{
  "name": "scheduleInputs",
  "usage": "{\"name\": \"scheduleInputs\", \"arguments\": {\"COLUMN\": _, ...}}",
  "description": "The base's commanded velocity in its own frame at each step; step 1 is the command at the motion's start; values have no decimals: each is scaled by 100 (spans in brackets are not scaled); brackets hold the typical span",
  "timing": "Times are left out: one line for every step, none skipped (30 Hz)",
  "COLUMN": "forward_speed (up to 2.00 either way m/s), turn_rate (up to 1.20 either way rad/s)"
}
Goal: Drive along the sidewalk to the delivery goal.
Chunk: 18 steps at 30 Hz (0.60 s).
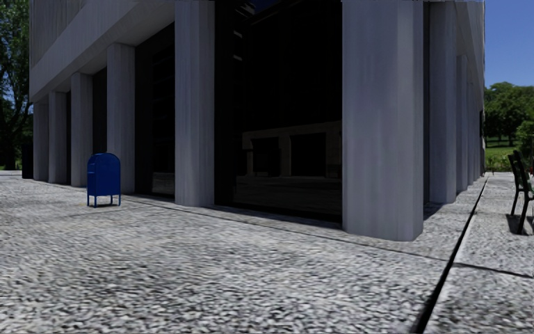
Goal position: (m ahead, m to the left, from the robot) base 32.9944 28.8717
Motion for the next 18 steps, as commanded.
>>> {"name": "scheduleInputs", "arguments": {"forward_speed": 157, "turn_rate": 78}}
{"name": "scheduleInputs", "arguments": {"forward_speed": 157, "turn_rate": 78}}
{"name": "scheduleInputs", "arguments": {"forward_speed": 157, "turn_rate": 78}}
{"name": "scheduleInputs", "arguments": {"forward_speed": 157, "turn_rate": 78}}
{"name": "scheduleInputs", "arguments": {"forward_speed": 157, "turn_rate": 79}}
{"name": "scheduleInputs", "arguments": {"forward_speed": 157, "turn_rate": 79}}
{"name": "scheduleInputs", "arguments": {"forward_speed": 157, "turn_rate": 79}}
{"name": "scheduleInputs", "arguments": {"forward_speed": 157, "turn_rate": 79}}
{"name": "scheduleInputs", "arguments": {"forward_speed": 157, "turn_rate": 79}}
{"name": "scheduleInputs", "arguments": {"forward_speed": 158, "turn_rate": 79}}
{"name": "scheduleInputs", "arguments": {"forward_speed": 158, "turn_rate": 79}}
{"name": "scheduleInputs", "arguments": {"forward_speed": 159, "turn_rate": 79}}
{"name": "scheduleInputs", "arguments": {"forward_speed": 159, "turn_rate": 79}}
{"name": "scheduleInputs", "arguments": {"forward_speed": 159, "turn_rate": 79}}
{"name": "scheduleInputs", "arguments": {"forward_speed": 160, "turn_rate": 79}}
{"name": "scheduleInputs", "arguments": {"forward_speed": 160, "turn_rate": 79}}
{"name": "scheduleInputs", "arguments": {"forward_speed": 160, "turn_rate": 79}}
{"name": "scheduleInputs", "arguments": {"forward_speed": 160, "turn_rate": 79}}
